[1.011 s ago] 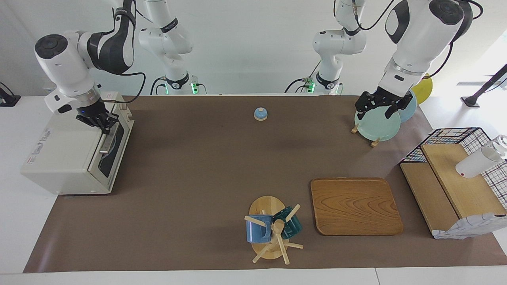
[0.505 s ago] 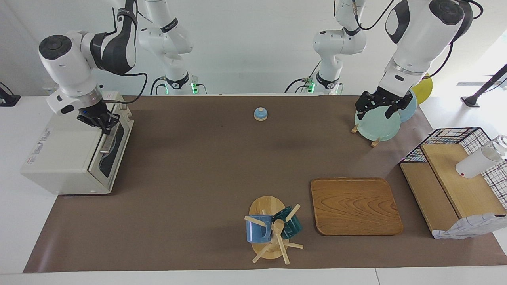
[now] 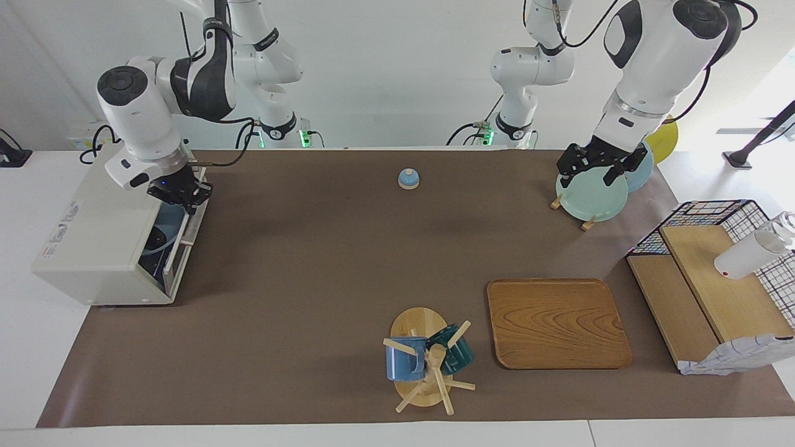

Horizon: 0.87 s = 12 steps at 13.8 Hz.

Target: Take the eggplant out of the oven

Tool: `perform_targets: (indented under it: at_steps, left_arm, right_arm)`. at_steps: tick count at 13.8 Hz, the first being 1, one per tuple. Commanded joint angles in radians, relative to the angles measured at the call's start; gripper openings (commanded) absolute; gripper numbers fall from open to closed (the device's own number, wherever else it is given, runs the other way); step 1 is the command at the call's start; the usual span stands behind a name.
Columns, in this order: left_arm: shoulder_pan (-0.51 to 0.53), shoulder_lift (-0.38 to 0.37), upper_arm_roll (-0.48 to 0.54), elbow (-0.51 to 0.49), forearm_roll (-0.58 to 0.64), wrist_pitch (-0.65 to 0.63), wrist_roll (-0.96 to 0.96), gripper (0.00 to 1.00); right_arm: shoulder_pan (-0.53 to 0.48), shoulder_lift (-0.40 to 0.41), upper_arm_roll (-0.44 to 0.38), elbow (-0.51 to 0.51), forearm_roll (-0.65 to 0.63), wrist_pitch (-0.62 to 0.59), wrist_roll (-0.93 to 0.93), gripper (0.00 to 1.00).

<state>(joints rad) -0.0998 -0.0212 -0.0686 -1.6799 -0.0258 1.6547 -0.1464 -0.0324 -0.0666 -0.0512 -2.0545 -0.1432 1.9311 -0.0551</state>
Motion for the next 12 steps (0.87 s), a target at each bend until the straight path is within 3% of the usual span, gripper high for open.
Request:
perform_targets:
  at_steps: [1, 6, 12]
  left_arm:
    - [0.009, -0.016, -0.004, -0.006, 0.004, -0.013, 0.011, 1.00]
    - [0.008, -0.016, -0.004, -0.006, 0.004, -0.007, 0.010, 1.00]
    - [0.009, -0.016, -0.004, -0.006, 0.004, -0.004, 0.010, 1.00]
  right_arm:
    - [-0.020, 0.063, -0.002, -0.030, -0.012, 0.098, 0.008, 0.00]
    - [-0.020, 0.114, -0.002, -0.041, -0.010, 0.175, 0.009, 0.00]
    - [0.023, 0.120, -0.002, -0.111, -0.009, 0.295, 0.050, 0.00]
